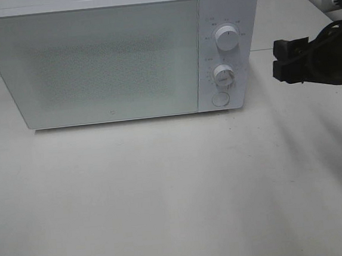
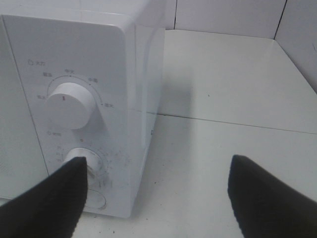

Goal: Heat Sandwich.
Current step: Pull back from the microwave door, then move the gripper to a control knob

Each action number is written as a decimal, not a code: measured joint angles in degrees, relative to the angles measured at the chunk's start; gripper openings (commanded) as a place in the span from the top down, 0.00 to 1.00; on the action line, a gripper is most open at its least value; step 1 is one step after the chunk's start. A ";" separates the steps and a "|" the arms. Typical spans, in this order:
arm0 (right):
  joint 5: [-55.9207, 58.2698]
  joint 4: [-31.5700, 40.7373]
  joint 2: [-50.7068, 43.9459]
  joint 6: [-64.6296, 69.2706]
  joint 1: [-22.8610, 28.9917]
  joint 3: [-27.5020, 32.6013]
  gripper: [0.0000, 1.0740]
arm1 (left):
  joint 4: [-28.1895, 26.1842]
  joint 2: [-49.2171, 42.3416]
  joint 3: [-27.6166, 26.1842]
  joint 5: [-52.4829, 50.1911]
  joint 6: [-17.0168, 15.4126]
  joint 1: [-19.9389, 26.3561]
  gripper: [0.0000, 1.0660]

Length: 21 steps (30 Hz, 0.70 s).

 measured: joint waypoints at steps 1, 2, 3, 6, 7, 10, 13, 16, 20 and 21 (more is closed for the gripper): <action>-0.92 1.15 0.57 -0.52 1.09 0.00 0.29 | 0.00 0.00 0.00 0.00 0.00 0.00 0.10; -2.06 2.46 1.38 -1.09 2.41 0.00 0.29 | 0.00 0.00 0.00 0.00 0.00 0.00 0.10; -2.06 2.46 1.38 -1.09 2.41 0.00 0.29 | 0.00 0.00 0.00 0.00 0.00 0.00 0.10; -6.59 6.70 4.30 -1.66 7.10 0.00 0.29 | 0.00 0.00 0.00 0.00 0.00 0.00 0.10; -8.65 9.22 5.84 -1.66 9.05 0.00 0.29 | 0.00 0.00 0.00 0.00 0.00 0.00 0.10; -11.06 11.80 7.33 -1.66 11.12 -0.06 0.29 | 0.00 0.00 0.00 0.00 0.00 0.00 0.10; -14.55 14.78 9.22 -1.66 13.75 -0.06 0.29 | 0.00 0.00 0.00 0.00 0.00 0.00 0.10; -18.22 17.42 12.03 -1.66 16.73 -0.11 0.29 | 0.00 0.00 0.00 0.00 0.00 0.00 0.10; -20.51 17.82 14.44 -1.66 19.02 -0.11 0.29 | 0.00 0.00 0.00 0.00 0.00 0.00 0.10; -20.51 17.82 14.44 -1.66 19.02 -0.11 0.29 | 0.00 0.00 0.00 0.00 0.00 0.00 0.10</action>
